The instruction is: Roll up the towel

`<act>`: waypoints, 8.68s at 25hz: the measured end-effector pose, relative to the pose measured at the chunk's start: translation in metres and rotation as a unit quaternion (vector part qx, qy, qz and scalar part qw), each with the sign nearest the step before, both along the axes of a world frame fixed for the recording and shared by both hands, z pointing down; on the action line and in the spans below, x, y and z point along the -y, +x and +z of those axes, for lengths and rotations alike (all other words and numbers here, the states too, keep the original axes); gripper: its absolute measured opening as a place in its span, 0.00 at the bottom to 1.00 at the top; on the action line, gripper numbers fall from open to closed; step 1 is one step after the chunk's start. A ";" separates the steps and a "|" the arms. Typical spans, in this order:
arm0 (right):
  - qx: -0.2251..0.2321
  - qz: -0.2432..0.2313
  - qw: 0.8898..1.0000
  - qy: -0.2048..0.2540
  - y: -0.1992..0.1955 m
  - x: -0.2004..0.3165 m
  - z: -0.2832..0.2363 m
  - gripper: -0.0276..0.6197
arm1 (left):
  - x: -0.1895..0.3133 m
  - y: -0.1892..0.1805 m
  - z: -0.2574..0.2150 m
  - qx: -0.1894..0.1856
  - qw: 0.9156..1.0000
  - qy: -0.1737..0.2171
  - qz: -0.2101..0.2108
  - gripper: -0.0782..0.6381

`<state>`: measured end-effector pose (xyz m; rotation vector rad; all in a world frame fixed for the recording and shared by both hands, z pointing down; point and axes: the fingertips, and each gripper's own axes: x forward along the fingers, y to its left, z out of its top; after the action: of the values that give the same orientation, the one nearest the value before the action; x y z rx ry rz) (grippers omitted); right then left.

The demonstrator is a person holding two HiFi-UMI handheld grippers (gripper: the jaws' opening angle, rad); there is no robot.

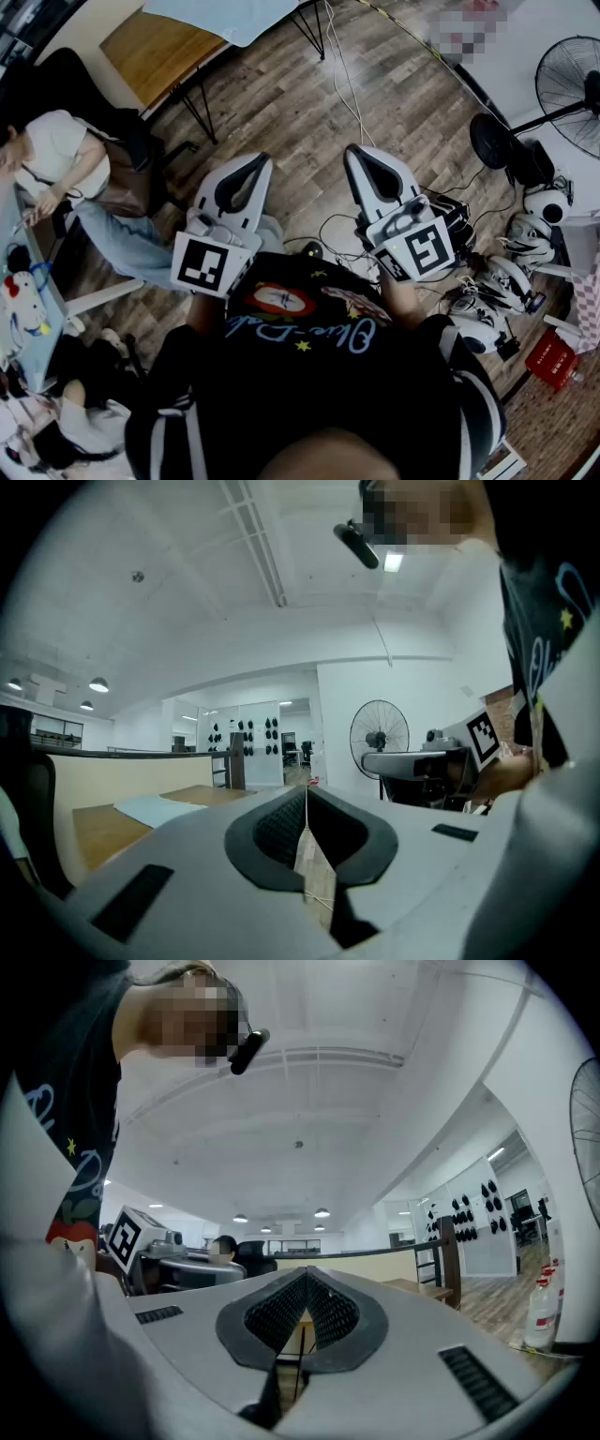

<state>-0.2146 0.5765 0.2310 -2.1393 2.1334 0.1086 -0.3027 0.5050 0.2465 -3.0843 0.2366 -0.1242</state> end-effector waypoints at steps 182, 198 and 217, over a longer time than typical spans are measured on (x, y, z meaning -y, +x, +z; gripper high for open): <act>0.281 -0.219 0.884 -0.303 0.381 0.634 0.232 0.06 | 0.549 0.207 0.258 0.102 0.816 -0.432 -0.370 0.20; 0.182 -0.223 0.906 -0.309 0.399 0.661 0.232 0.21 | 0.586 0.174 0.243 0.036 0.796 -0.431 -0.424 0.33; -0.447 -0.503 0.652 -0.349 0.369 0.613 0.299 0.23 | 0.526 0.235 0.284 0.480 0.825 -0.006 -0.299 0.32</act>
<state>0.1547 -0.0362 0.5305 -0.5389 4.1535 0.3088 -0.0673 -0.0210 0.5301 -2.3925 1.0728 -1.5910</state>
